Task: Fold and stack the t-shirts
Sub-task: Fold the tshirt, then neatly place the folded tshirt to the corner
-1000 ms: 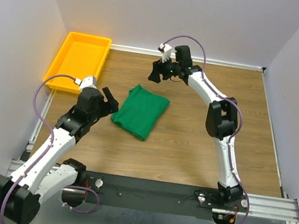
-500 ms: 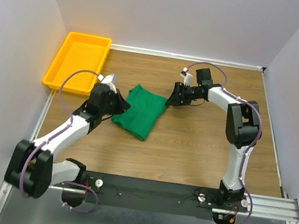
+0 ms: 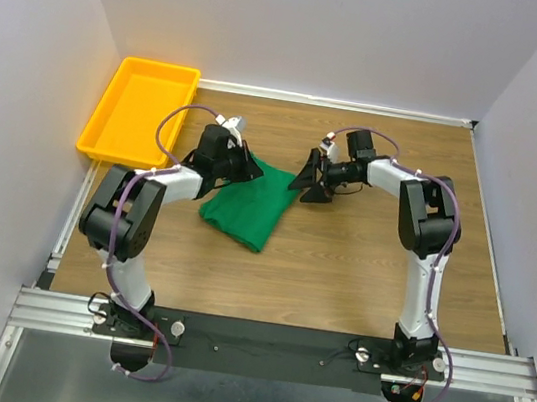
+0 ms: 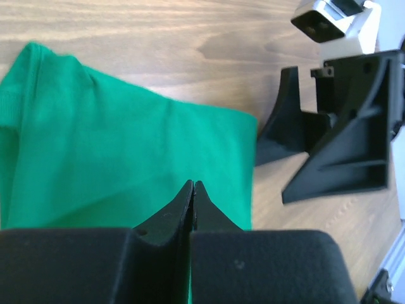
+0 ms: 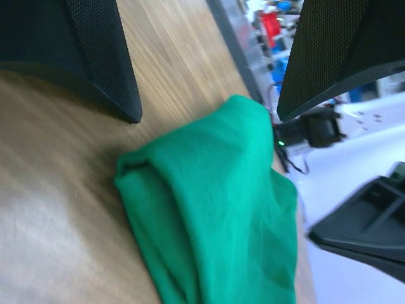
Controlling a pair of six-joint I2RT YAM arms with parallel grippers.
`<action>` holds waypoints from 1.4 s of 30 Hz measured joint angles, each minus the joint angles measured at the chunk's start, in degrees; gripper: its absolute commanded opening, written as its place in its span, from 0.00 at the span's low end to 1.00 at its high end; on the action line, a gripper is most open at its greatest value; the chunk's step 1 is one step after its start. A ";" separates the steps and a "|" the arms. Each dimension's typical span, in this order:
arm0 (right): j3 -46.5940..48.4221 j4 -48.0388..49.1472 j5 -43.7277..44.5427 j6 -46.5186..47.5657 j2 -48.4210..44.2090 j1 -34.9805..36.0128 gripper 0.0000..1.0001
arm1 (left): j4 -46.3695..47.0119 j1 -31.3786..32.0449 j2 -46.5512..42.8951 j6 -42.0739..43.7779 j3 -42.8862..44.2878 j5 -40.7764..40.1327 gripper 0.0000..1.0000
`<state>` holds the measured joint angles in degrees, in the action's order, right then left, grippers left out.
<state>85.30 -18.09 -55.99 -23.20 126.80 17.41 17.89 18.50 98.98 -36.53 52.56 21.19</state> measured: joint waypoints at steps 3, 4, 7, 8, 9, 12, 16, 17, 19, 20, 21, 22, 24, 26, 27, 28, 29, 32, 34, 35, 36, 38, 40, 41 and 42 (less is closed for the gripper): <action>1.51 0.55 -0.57 -2.80 1.46 0.33 0.91 | 0.07 0.00 4.17 -0.76 2.89 -0.22 0.02; 1.79 0.83 -0.55 -3.93 1.77 0.55 0.91 | -0.26 -0.02 5.95 -1.33 4.35 -1.11 0.01; 2.08 1.62 -0.59 -6.03 2.38 0.87 0.89 | -2.01 -0.26 8.85 -2.71 6.84 -3.17 0.00; 2.10 1.81 -0.59 -6.62 2.49 0.94 0.88 | -3.26 -0.46 9.35 -3.23 7.54 -4.46 0.00; 2.10 1.99 -0.59 -7.10 2.60 0.96 0.87 | -4.33 -0.68 9.49 -3.61 7.87 -5.51 0.00; 2.45 2.12 -0.57 -8.31 3.02 0.96 0.84 | -6.99 -2.12 9.46 -4.59 8.20 -8.87 0.00; 3.13 2.19 -0.48 -9.44 3.76 0.98 0.80 | -9.90 -4.59 9.46 -5.14 8.20 -11.56 0.00; 3.39 2.19 -0.48 -9.68 3.98 0.96 0.79 | -10.67 -5.14 9.46 -5.16 8.24 -11.82 0.00; 3.96 2.23 -0.46 -10.29 4.48 0.98 0.79 | -11.96 -6.27 10.12 -5.03 9.29 -12.39 0.00; 4.02 2.21 -0.42 -10.32 4.52 0.98 0.79 | -12.33 -6.29 10.34 -4.90 9.62 -12.41 0.00; 4.22 2.21 -0.35 -10.32 4.61 1.03 0.79 | -12.48 -6.29 10.71 -4.83 10.03 -12.44 0.00; 4.39 2.21 -0.31 -10.38 4.72 1.03 0.79 | -12.61 -6.29 11.02 -4.72 10.25 -12.46 0.00; 4.68 2.21 -0.24 -10.40 4.90 1.09 0.79 | -12.79 -6.27 11.06 -4.39 10.34 -12.70 0.02; 5.33 2.19 -0.22 -10.45 5.29 1.25 0.78 | -12.87 -6.27 10.56 -3.74 10.27 -12.85 0.12; 5.75 2.21 -0.17 -10.45 5.53 1.31 0.76 | -12.90 -6.27 9.94 -3.45 9.97 -12.92 0.15; 6.56 2.21 -0.04 -10.49 5.99 1.42 0.76 | -13.07 -6.27 8.55 -2.64 9.33 -12.94 0.19; 6.91 2.23 -0.04 -10.51 6.21 1.53 0.75 | -13.20 -6.27 7.13 -2.27 8.85 -12.94 0.20; 9.40 2.43 0.33 -11.08 7.89 2.23 0.68 | -13.40 -6.27 -0.44 -0.76 6.73 -12.83 0.20; 10.05 2.64 0.83 -11.37 8.48 2.75 0.56 | -13.05 -6.27 -5.53 -0.15 5.03 -12.81 0.20; 10.27 2.93 1.16 -11.41 8.72 3.02 0.49 | -12.83 -6.27 -9.40 0.13 3.76 -12.79 0.20; 10.27 3.02 2.14 -11.69 8.76 3.23 0.40 | -12.63 -6.27 -12.94 0.33 2.40 -12.79 0.20; 10.27 3.15 3.63 -11.76 9.31 3.56 0.18 | -12.04 -6.27 -20.22 0.55 -1.33 -12.72 0.20; 10.25 3.04 5.20 -11.78 9.70 3.56 0.01 | -12.48 -6.27 -26.25 0.52 -4.26 -12.59 0.20; 10.25 3.06 5.44 -11.69 9.73 3.54 0.01 | -12.55 -6.27 -30.38 0.52 -6.45 -12.41 0.20; 10.23 3.06 5.97 -11.58 9.70 3.45 0.01 | -12.83 -6.27 -32.57 0.52 -7.39 -12.28 0.20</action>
<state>95.53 -15.03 -50.02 -34.79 136.51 20.86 5.06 12.23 66.41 -36.01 45.17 8.91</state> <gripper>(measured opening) 0.068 0.200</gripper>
